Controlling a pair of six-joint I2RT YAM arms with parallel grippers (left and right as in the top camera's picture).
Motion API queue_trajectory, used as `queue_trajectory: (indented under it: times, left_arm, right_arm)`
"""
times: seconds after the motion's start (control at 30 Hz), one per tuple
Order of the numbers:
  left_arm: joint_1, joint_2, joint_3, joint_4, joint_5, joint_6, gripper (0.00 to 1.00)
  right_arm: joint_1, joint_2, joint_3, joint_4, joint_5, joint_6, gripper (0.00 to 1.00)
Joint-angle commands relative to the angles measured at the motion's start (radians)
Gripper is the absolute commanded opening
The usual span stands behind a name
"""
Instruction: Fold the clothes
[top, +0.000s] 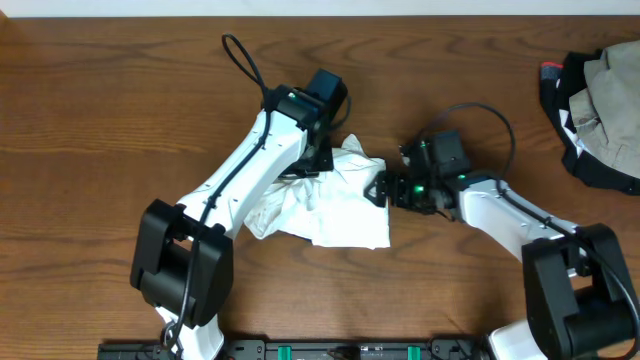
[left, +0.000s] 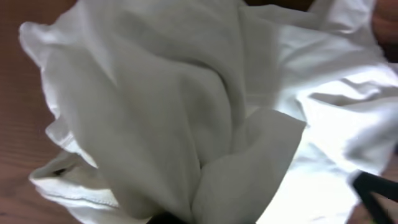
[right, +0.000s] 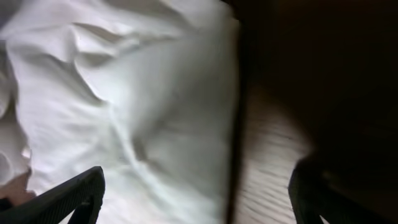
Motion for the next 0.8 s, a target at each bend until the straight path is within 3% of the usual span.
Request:
queue_trajectory:
  times: [0.0,0.47,0.63,0.7,0.77]
  left_arm:
    - [-0.040,-0.016,0.024,0.013,0.062,-0.005,0.06]
    - [-0.132,-0.017,0.044,0.038,0.063,-0.006,0.07]
    - [-0.158,-0.017,0.043,0.054,0.062,-0.006,0.14]
    - [-0.166,-0.017,0.043,0.064,0.061,-0.005,0.25]
    - [-0.167,-0.017,0.043,0.066,0.052,-0.005,0.29]
  right_arm:
    - [0.050,0.067,-0.007,0.024,0.031,0.099,0.93]
    - [0.065,0.139,-0.007,0.029,0.032,0.146,0.88]
    - [0.065,0.139,-0.007,0.020,0.031,0.146,0.89]
    - [0.065,0.139,-0.007,0.008,0.032,0.145,0.91]
    - [0.065,0.139,-0.006,-0.002,0.032,0.145,0.92]
